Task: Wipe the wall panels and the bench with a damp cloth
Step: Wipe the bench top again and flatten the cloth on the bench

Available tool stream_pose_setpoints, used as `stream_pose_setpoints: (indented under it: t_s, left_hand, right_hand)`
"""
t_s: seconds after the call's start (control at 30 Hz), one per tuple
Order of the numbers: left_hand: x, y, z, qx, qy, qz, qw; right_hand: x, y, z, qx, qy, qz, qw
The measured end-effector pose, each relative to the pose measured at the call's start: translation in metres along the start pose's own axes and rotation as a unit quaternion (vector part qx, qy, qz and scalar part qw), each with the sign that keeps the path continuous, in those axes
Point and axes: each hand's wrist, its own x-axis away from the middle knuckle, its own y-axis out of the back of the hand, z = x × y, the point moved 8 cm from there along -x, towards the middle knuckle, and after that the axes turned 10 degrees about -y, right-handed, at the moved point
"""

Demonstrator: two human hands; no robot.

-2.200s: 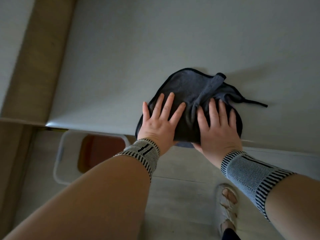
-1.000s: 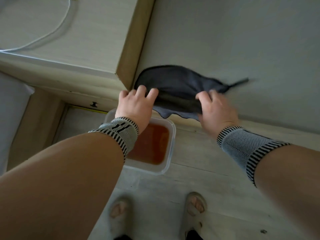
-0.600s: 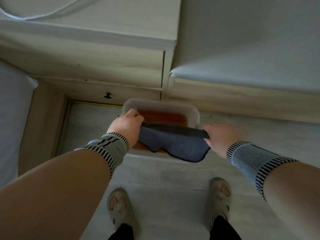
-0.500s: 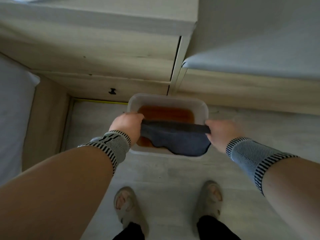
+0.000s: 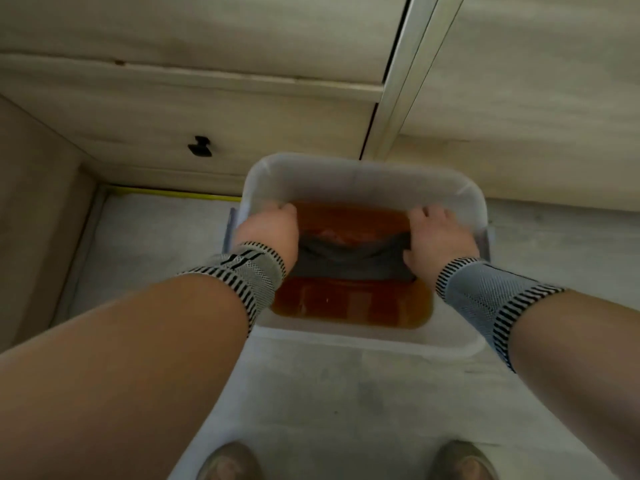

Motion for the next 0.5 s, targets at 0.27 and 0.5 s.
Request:
stream_pose_setpoints:
  t_s: [0.27,0.5]
  left_hand:
    - [-0.069,-0.093,-0.016,-0.034,0.002,0.161,0.986]
    - [-0.078,-0.085,-0.007,0.181,0.063,0.05,0.98]
  right_hand:
    - [-0.033,-0.108,0.043,0.123,0.106,0.154,0.975]
    - [-0.061,-0.103,0.025,-0.033,-0.013,0.124,0.992]
